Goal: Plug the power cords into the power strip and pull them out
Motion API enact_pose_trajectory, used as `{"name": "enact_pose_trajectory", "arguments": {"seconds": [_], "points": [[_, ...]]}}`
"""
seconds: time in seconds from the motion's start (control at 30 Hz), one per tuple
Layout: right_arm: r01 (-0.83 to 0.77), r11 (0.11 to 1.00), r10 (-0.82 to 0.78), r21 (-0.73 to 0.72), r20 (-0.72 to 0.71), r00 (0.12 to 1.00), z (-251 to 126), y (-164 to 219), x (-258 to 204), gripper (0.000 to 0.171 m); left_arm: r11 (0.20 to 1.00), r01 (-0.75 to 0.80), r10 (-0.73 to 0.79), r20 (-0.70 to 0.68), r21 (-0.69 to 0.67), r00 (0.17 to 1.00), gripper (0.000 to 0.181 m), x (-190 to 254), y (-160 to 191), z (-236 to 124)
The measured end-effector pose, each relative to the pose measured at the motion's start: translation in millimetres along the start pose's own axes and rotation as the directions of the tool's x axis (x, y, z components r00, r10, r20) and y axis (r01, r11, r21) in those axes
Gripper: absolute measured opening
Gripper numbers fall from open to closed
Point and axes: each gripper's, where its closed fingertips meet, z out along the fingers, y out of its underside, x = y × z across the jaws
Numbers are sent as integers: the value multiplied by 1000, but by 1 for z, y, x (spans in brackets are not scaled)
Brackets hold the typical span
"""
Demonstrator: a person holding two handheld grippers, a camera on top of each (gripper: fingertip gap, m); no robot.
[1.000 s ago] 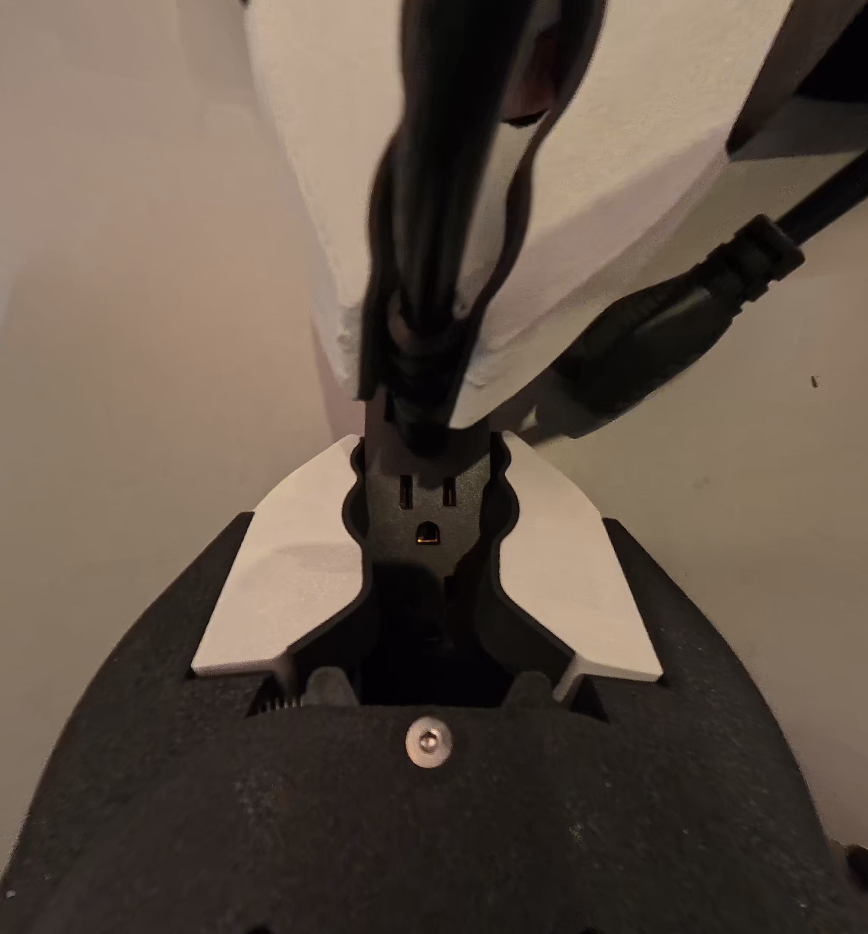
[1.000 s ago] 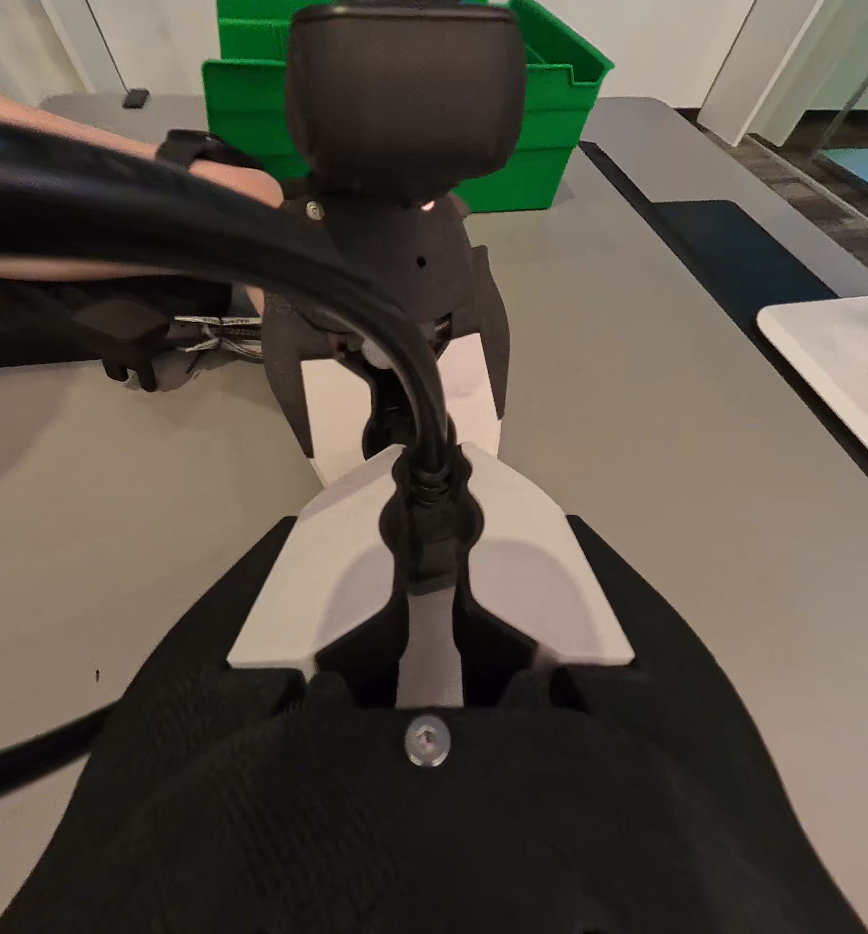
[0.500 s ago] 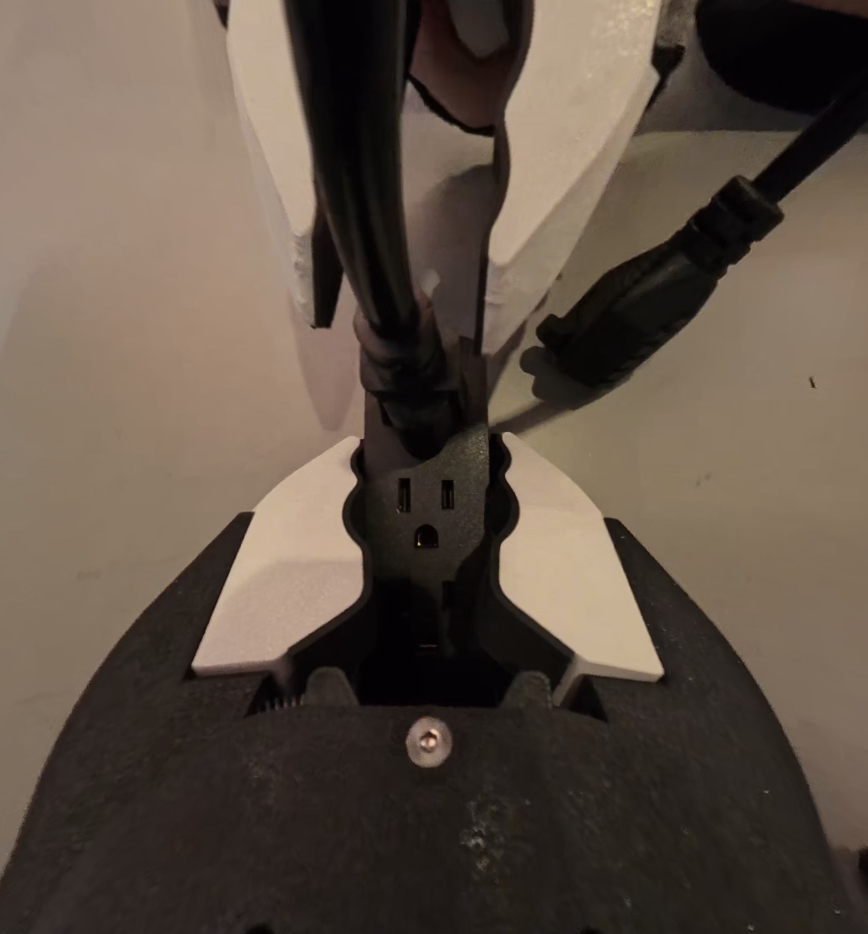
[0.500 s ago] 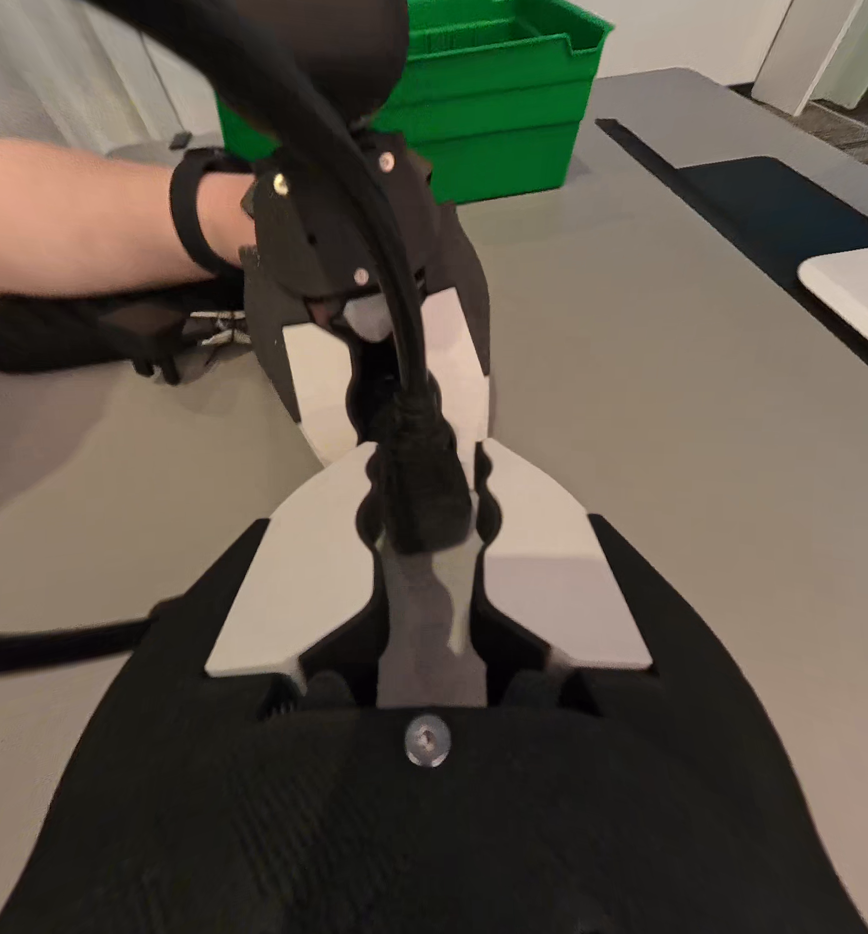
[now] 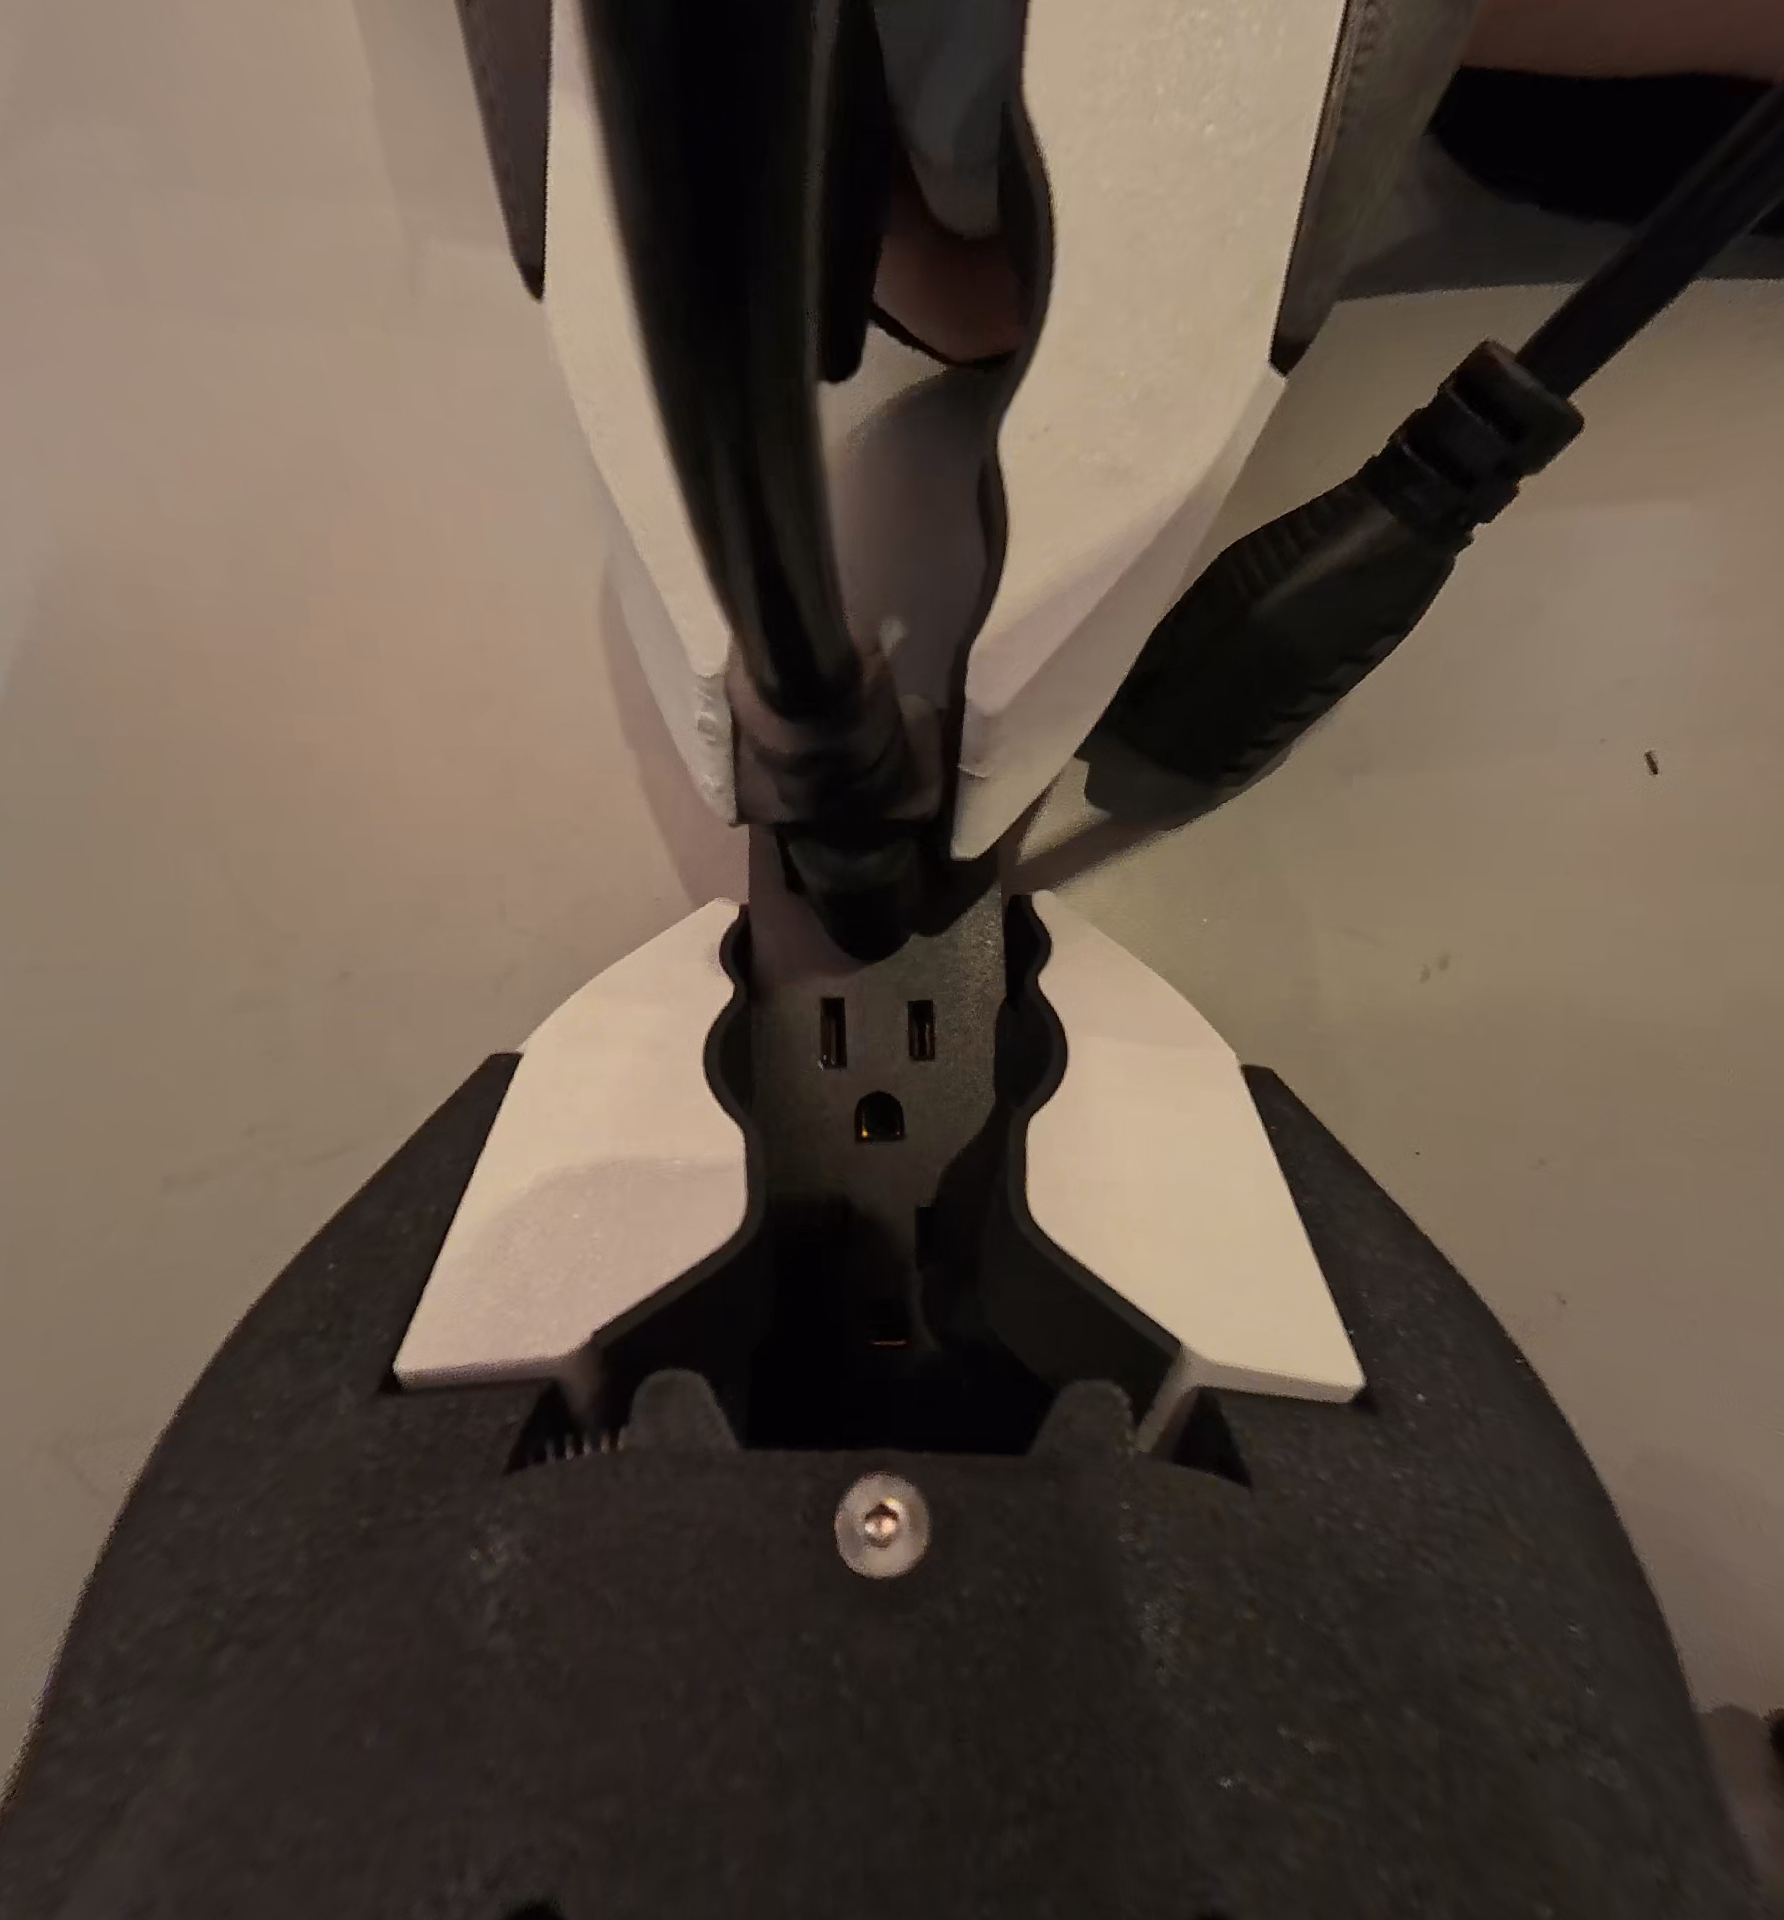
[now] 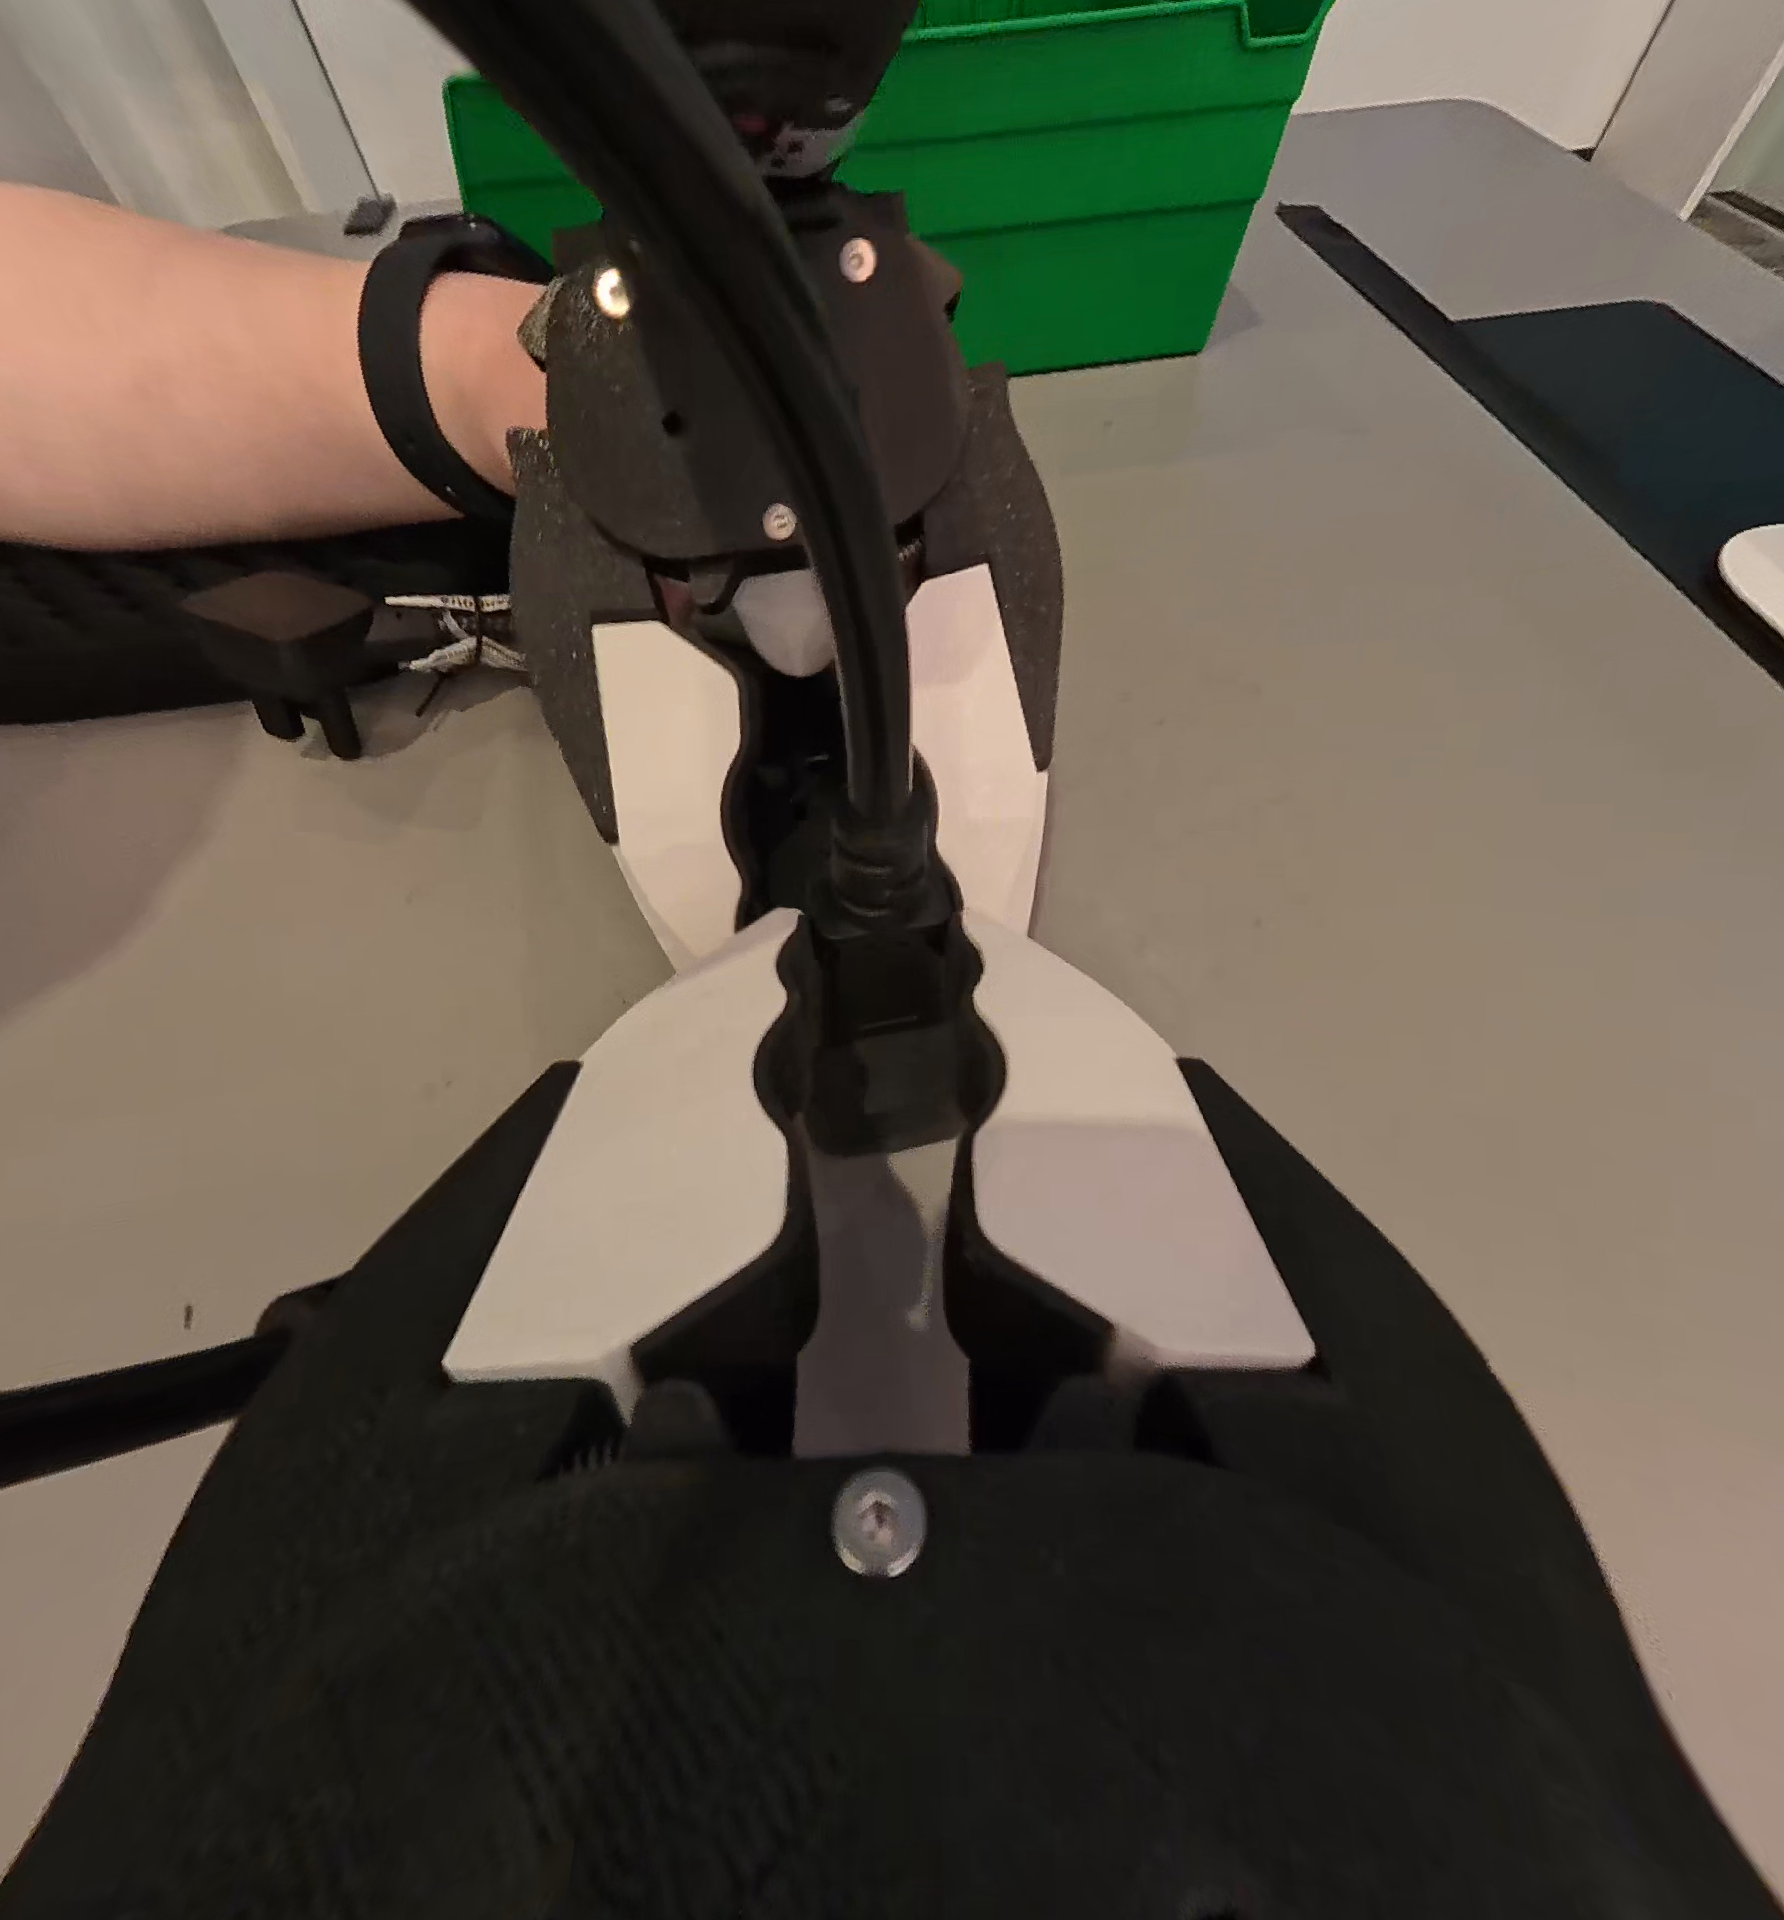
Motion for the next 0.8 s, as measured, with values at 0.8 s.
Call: {"name": "enact_pose_trajectory", "arguments": {"seconds": [0.8], "points": [[439, 889, -457, -128, -270, 848, -10, -14, 4, 29, 999, 37, -37, 5, 17, 999, 46, -1, -2, 1]]}}
